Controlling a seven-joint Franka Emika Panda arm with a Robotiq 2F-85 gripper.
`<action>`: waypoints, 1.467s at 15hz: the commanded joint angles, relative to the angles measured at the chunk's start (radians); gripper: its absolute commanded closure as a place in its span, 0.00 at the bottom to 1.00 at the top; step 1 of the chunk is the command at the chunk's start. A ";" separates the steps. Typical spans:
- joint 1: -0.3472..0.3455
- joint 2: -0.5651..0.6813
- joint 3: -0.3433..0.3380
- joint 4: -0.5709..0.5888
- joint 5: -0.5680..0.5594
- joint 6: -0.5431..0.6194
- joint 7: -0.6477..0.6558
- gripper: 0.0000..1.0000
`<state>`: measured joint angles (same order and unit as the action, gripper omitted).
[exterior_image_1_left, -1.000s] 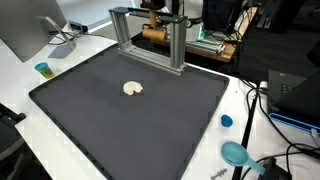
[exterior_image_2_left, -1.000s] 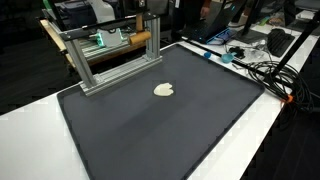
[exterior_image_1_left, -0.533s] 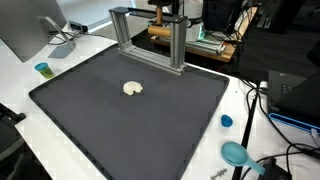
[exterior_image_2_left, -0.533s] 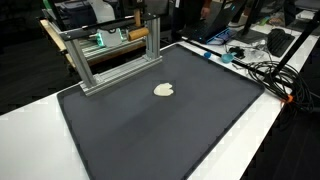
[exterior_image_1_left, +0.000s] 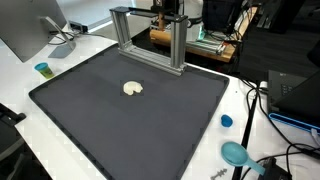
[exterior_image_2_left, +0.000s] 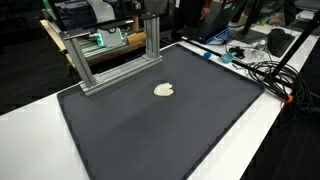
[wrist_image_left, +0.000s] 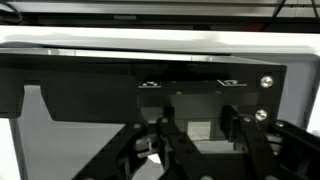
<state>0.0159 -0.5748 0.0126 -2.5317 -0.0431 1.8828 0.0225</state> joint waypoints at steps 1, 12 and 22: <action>0.008 0.006 0.033 -0.018 0.030 -0.007 0.066 0.78; -0.024 0.081 0.035 0.035 0.010 -0.048 0.109 0.00; -0.104 0.140 -0.022 0.098 0.043 -0.095 0.242 0.00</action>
<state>-0.0714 -0.4439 0.0025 -2.4648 -0.0305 1.8284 0.2252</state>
